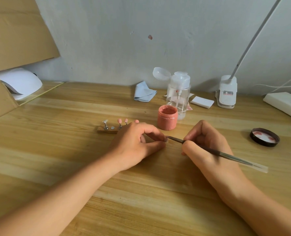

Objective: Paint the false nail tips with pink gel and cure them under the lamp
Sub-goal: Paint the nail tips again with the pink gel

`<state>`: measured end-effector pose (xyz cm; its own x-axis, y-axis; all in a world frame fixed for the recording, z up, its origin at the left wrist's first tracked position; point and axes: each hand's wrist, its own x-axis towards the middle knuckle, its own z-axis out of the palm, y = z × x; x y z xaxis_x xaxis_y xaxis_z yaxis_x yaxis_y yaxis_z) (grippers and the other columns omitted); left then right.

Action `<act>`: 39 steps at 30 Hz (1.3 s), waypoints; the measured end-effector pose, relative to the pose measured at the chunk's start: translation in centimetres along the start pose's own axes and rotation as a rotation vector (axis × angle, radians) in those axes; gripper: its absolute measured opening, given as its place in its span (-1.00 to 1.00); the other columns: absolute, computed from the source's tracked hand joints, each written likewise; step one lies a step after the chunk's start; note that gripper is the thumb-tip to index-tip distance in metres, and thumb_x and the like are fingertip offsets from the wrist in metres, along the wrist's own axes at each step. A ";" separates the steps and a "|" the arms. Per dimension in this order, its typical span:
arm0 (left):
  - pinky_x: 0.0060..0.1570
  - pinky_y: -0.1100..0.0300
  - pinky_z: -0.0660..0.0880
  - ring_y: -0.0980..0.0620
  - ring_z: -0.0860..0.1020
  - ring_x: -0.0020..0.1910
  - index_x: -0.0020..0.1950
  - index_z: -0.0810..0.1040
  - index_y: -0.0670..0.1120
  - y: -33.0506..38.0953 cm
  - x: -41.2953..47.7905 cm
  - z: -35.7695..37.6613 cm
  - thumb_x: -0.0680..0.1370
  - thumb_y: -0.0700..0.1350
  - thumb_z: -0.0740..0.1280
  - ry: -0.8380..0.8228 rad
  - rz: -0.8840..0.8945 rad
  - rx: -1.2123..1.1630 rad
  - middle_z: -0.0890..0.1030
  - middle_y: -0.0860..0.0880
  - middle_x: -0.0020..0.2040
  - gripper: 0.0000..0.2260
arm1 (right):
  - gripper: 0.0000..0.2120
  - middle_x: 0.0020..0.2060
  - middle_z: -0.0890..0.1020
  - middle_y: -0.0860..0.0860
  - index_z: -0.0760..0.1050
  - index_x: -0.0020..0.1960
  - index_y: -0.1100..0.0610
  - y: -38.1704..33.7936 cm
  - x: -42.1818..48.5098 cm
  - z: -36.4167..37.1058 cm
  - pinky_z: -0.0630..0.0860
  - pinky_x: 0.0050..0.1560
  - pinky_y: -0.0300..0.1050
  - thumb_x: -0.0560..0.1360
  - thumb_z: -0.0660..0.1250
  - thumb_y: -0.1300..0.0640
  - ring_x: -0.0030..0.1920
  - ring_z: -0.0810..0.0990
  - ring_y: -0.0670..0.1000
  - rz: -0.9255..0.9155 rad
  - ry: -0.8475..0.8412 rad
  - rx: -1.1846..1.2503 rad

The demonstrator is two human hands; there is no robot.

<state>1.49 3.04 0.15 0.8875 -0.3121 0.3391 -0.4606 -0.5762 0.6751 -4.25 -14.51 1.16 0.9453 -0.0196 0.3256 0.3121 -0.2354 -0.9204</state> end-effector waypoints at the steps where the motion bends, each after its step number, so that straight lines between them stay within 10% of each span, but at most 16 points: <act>1: 0.11 0.74 -0.24 0.18 0.38 -0.53 -0.17 0.60 0.21 0.0 0.0 0.0 0.47 -0.12 0.52 -0.001 -0.001 0.000 0.47 0.39 -0.53 -0.79 | -0.90 -0.33 0.53 0.29 0.43 -0.24 0.12 0.0 0.0 0.0 0.31 -0.40 -0.24 0.29 0.31 0.13 -0.37 0.42 -0.01 0.001 -0.001 -0.008; 26: 0.06 0.76 -0.23 0.09 0.36 -0.51 -0.18 0.62 0.19 0.1 0.0 -0.1 0.47 -0.12 0.51 -0.011 -0.017 -0.014 0.47 0.30 -0.57 -0.81 | -0.86 -0.46 0.48 0.03 0.43 -0.25 0.17 -0.1 0.0 0.1 0.28 -0.44 -0.27 0.26 0.31 0.12 -0.43 0.37 -0.10 0.001 -0.006 -0.041; 39: 0.17 0.71 -0.24 0.14 0.38 -0.53 -0.10 0.68 0.08 -0.4 0.0 0.1 0.48 -0.11 0.50 -0.007 -0.034 -0.041 0.50 0.31 -0.53 -0.91 | -0.86 -0.38 0.51 0.26 0.42 -0.27 0.17 -0.2 0.0 0.0 0.28 -0.42 -0.24 0.25 0.30 0.11 -0.41 0.38 -0.05 0.029 0.030 -0.059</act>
<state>1.73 3.23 -0.16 0.9025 -0.2981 0.3108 -0.4288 -0.5552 0.7126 -4.33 -14.43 1.35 0.9503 -0.0562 0.3064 0.2779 -0.2913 -0.9154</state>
